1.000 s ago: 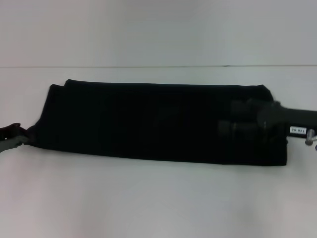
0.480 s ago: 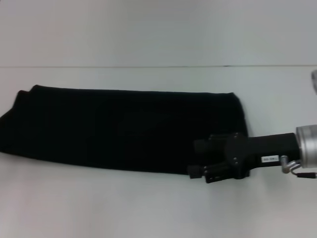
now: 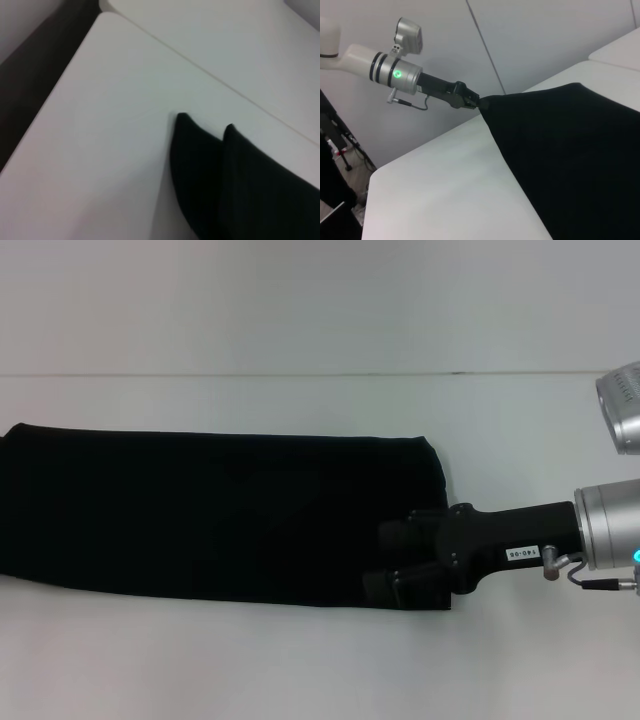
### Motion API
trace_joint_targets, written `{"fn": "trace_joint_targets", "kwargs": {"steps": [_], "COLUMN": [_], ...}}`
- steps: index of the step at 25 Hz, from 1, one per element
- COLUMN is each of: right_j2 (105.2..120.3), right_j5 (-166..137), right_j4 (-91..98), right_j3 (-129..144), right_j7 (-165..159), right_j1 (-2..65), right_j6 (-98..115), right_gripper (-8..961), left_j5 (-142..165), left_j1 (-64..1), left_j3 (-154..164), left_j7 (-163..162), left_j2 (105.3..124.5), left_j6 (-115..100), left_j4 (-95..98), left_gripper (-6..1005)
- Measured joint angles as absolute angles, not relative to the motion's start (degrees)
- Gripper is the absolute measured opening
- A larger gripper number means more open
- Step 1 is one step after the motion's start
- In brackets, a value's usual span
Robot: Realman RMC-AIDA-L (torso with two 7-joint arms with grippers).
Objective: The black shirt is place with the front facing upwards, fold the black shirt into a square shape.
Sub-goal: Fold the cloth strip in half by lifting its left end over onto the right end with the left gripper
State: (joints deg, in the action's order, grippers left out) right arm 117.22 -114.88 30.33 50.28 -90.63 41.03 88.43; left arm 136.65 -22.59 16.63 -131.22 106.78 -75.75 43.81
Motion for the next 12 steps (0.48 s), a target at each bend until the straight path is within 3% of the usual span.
{"fn": "trace_joint_targets", "kwargs": {"steps": [6, 9, 12], "right_j2": [117.19, 116.66, 115.57], "right_j5": [-114.7, -114.7, -114.7], "right_j4": [30.3, 30.5, 31.1], "right_j3": [47.9, 44.1, 40.2], "right_j7": [-90.4, -90.0, -89.4], "right_j1": [40.2, 38.5, 35.8], "right_j6": [87.8, 88.4, 91.1], "right_gripper": [944, 944, 944], "left_j5": [123.6, 116.8, 115.7], "left_j1": [-25.8, -30.1, -36.0], "left_j3": [16.8, 18.4, 21.2], "left_j7": [-128.4, -127.1, -126.2], "left_j2": [107.67, 110.35, 114.85], "left_j6": [-91.8, -99.3, -100.0], "left_j4": [43.5, 42.7, 42.4], "left_gripper": [22, 22, 22]}}
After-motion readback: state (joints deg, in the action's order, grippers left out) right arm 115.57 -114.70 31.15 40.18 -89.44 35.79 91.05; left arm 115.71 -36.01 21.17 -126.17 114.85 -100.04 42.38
